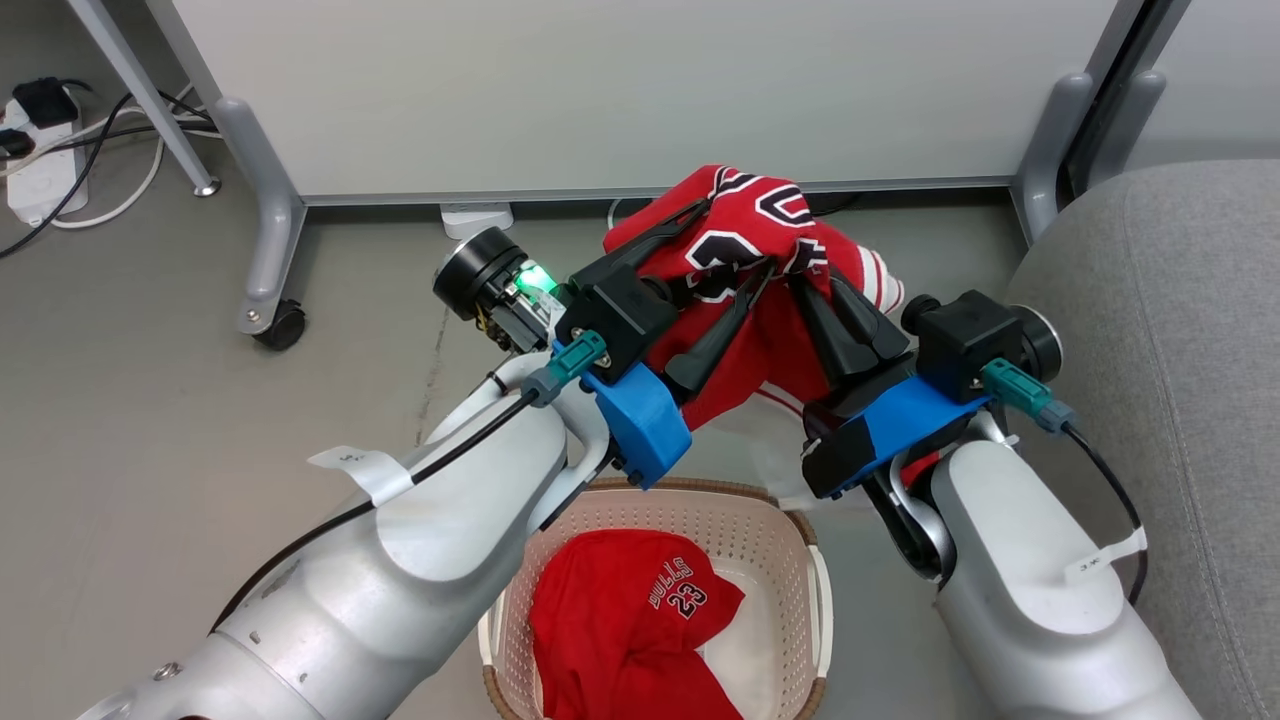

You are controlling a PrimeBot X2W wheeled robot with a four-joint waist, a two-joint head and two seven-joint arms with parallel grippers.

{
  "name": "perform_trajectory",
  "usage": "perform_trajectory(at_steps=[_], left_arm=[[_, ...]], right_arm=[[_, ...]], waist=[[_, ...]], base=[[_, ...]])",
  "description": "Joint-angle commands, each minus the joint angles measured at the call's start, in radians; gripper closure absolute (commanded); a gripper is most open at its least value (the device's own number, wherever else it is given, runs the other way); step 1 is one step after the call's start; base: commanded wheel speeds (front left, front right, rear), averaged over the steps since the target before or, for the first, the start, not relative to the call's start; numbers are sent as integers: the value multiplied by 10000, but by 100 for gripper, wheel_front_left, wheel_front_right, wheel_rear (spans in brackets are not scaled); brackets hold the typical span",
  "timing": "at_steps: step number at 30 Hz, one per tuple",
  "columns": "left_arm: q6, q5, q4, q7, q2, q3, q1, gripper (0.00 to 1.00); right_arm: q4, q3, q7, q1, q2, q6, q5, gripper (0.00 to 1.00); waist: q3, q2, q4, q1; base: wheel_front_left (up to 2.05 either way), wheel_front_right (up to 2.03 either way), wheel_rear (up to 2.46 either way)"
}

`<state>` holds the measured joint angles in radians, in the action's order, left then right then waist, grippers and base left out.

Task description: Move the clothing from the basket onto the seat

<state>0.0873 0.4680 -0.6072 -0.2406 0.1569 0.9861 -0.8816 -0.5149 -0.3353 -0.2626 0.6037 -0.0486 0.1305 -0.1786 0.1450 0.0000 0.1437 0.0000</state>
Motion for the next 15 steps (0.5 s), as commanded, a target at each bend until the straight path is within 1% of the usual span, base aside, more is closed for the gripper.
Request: perform_trajectory(at_steps=[1,8,15], left_arm=[[-86,49,46,-36,67,30,144,0],[-189,-40,284,-92,185,121,299,0],[-338,-83,699,-137,310,159,520,0]], right_arm=[[99,123,-34,117,-32,5,-30,100],[336,688,-34,-6,-33,5,136,100],[661,1130,-34,-309,-31,5,475,100]], waist=[[1,0,-45,0],[34,0,-412,0],[102,0,-1059,0]], base=[[0,0,0],[0,0,0],[0,0,0]])
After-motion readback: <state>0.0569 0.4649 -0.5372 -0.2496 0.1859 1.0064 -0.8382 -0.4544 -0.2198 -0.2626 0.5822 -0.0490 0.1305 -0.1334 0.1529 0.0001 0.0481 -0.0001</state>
